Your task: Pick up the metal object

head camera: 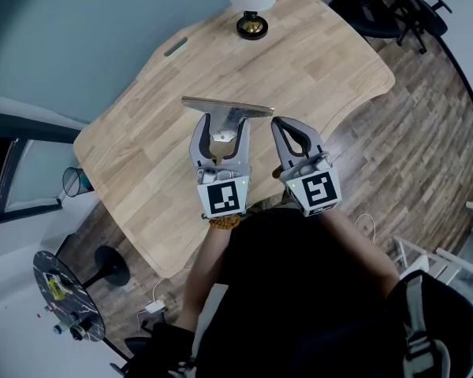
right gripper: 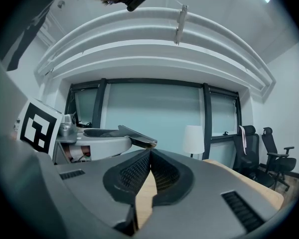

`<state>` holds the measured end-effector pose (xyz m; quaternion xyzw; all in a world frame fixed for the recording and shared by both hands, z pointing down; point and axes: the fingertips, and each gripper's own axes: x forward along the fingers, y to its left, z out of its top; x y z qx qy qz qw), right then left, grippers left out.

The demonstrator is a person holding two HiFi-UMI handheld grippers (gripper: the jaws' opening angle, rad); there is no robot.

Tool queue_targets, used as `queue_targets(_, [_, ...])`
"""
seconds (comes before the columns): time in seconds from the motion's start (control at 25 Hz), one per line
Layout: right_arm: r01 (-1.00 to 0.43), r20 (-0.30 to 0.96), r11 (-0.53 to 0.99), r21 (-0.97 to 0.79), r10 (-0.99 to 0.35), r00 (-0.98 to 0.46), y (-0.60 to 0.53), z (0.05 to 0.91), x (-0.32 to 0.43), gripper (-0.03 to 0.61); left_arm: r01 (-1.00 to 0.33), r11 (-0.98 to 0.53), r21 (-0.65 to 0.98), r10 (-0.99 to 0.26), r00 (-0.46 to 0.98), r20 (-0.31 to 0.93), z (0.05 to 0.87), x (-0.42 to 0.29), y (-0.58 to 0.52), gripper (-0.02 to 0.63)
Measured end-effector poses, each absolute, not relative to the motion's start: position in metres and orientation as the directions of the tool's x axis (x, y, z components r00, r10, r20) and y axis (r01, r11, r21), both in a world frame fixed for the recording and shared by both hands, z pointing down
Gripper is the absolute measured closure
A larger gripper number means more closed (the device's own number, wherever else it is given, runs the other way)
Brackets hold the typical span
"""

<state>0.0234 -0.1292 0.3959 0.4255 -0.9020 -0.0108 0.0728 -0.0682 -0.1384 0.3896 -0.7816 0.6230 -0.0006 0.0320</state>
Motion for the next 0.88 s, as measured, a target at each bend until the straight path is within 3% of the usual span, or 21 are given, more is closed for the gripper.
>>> queue_targets(0.88, [-0.724,0.138,0.686,0.078,-0.726,-0.673,-0.123,0.404,0.003,0.574,-0.969,-0.238,-0.058,-0.971,0.24,-0.016,0.402,-0.071,-0.139,0.31])
